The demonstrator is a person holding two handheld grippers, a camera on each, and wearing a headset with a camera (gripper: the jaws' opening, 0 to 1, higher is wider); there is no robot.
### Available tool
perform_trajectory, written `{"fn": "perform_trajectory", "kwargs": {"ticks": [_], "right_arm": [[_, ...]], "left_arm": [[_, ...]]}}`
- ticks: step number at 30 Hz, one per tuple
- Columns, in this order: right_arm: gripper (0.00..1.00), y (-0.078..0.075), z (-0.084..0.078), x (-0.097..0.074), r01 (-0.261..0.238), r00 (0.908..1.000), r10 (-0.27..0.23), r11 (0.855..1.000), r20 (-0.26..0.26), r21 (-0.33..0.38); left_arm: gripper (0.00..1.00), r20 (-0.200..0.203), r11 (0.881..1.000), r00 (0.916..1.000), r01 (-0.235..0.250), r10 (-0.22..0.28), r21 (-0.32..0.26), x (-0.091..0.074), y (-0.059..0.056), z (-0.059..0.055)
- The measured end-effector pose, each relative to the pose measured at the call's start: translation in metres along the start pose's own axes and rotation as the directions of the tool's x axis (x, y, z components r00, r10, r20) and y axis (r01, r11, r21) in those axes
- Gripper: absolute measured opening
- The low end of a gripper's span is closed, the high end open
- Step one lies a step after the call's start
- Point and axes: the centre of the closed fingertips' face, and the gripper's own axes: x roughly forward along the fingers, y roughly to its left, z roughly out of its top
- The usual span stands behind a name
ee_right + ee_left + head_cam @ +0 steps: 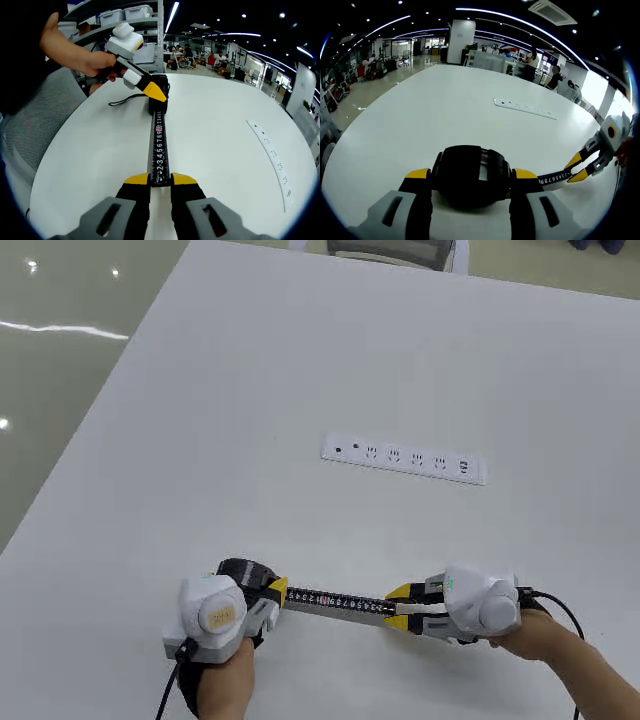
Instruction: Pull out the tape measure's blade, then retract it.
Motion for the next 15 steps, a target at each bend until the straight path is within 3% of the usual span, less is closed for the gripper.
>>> {"fn": "perform_trajectory", "kwargs": {"ticks": [15], "right_arm": [[0.14,-0.0002,0.0037,0.0068,0.0,1.0,0.0,1.0,0.006,0.005]], "left_arm": [[0.59,-0.002,1.0,1.0,0.003,-0.003,-0.001,0.0006,0.0003,-0.0008]]}}
